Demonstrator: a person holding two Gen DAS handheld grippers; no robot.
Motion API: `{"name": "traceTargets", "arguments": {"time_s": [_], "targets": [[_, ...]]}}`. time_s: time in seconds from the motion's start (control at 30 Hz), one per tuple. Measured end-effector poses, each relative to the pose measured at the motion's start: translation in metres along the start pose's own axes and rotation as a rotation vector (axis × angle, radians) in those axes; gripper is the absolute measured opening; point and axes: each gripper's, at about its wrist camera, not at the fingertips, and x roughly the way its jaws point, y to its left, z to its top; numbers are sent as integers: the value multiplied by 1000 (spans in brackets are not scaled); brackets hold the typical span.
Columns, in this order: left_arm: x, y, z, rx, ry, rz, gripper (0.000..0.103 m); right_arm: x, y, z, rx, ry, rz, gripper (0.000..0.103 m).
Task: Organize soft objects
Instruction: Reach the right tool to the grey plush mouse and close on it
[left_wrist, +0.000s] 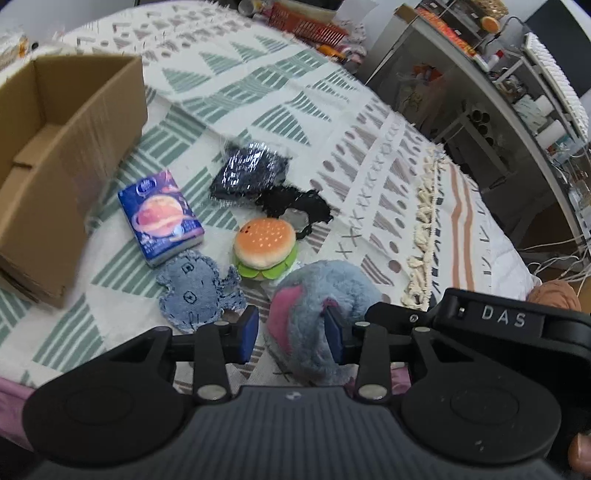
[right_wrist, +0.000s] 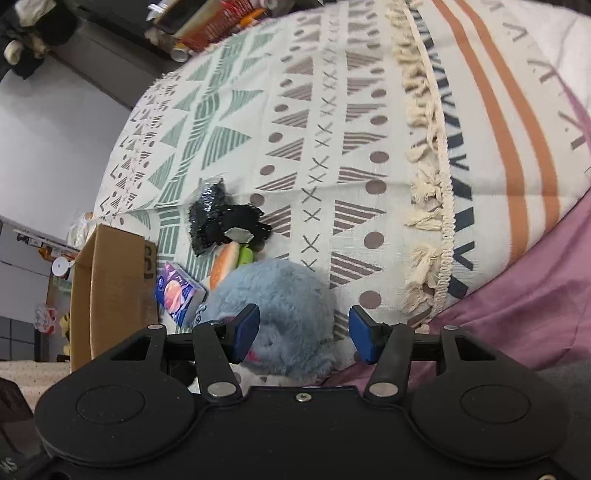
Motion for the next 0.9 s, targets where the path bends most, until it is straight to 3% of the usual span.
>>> {"name": "traceTargets", "arguments": {"time_s": [0.33,0.53,0.6,0.63,0.9], "targets": [[29,7,5,-53,11,-17,32,31,-3,12,14,61,29,54],[32,9,9,-77,-17,-37,20,38,-3,18,21,52,61,54],[32,11,10,-88,-18,-44,18,38,-1,18,18,46,77,48],[32,11,10,-89,-16,-45,17,39,0,18,17,46,95,38],[19,11,13,-91,-50,-59,15,29,8,12,-18,11,128,28]]}}
